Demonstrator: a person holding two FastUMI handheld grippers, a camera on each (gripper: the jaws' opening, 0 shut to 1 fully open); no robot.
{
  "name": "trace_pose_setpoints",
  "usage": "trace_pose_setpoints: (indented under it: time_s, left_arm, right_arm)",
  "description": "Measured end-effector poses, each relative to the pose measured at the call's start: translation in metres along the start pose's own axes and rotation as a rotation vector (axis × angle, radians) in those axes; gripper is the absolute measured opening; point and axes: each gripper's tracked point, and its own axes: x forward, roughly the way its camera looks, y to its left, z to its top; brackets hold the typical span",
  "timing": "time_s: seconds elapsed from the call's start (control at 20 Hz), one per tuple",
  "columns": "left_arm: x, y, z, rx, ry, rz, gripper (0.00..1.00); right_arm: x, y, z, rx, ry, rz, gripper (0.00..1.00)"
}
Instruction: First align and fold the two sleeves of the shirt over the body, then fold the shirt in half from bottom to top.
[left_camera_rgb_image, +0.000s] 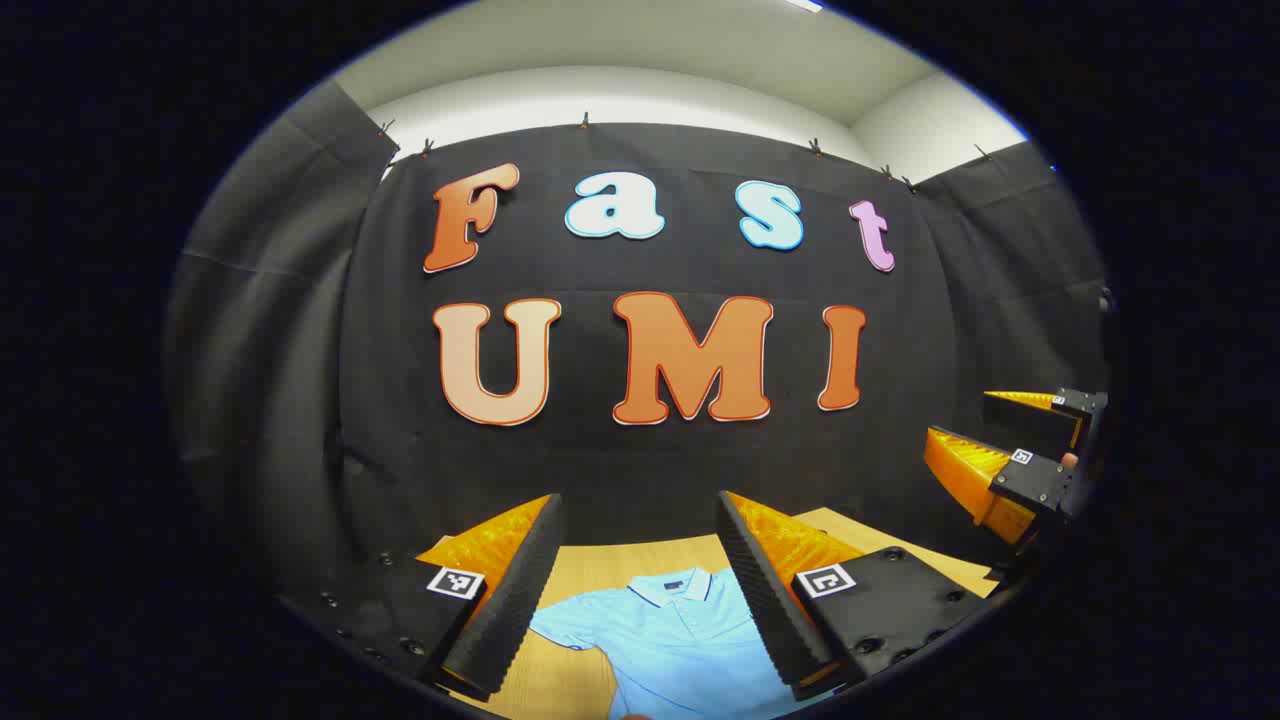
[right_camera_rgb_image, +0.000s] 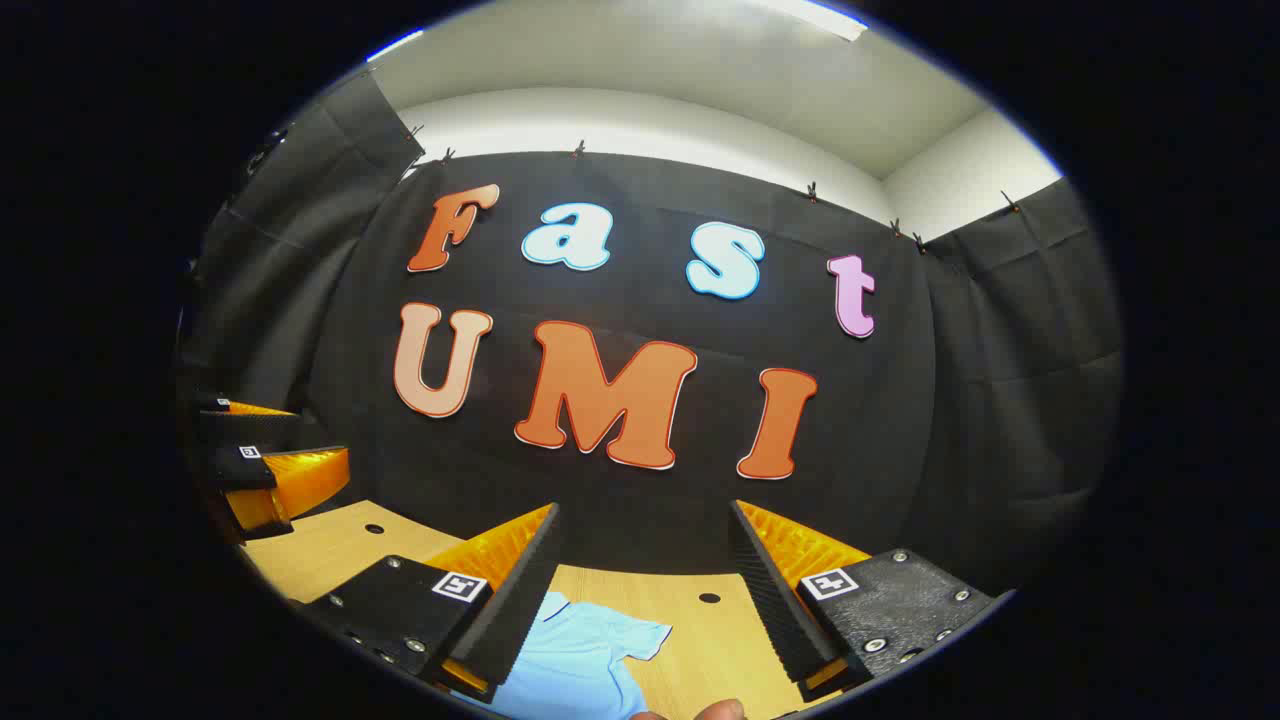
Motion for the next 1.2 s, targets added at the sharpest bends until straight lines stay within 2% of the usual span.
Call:
trace_pose_setpoints:
  time_s: [0.1,0.5,0.75,1.0,1.2]
  left_arm:
    - [0.002,-0.003,-0.002,-0.021,0.010,-0.012,0.98]
    - [0.018,-0.006,-0.005,0.003,0.020,0.092,0.98]
    - [0.028,-0.018,-0.006,0.013,0.026,0.105,0.98]
    - [0.031,-0.026,-0.010,0.012,0.032,0.124,0.98]
    - [0.032,-0.028,-0.022,0.012,0.059,0.155,0.98]
  right_arm:
    - [0.003,0.004,-0.004,0.027,0.008,0.017,0.98]
    - [0.033,-0.024,-0.026,0.113,0.054,0.046,0.98]
    - [0.048,-0.025,-0.032,0.110,0.042,0.082,0.98]
    - [0.069,-0.026,-0.057,0.123,0.087,0.128,0.98]
    - [0.084,-0.035,-0.079,0.140,0.125,0.129,0.98]
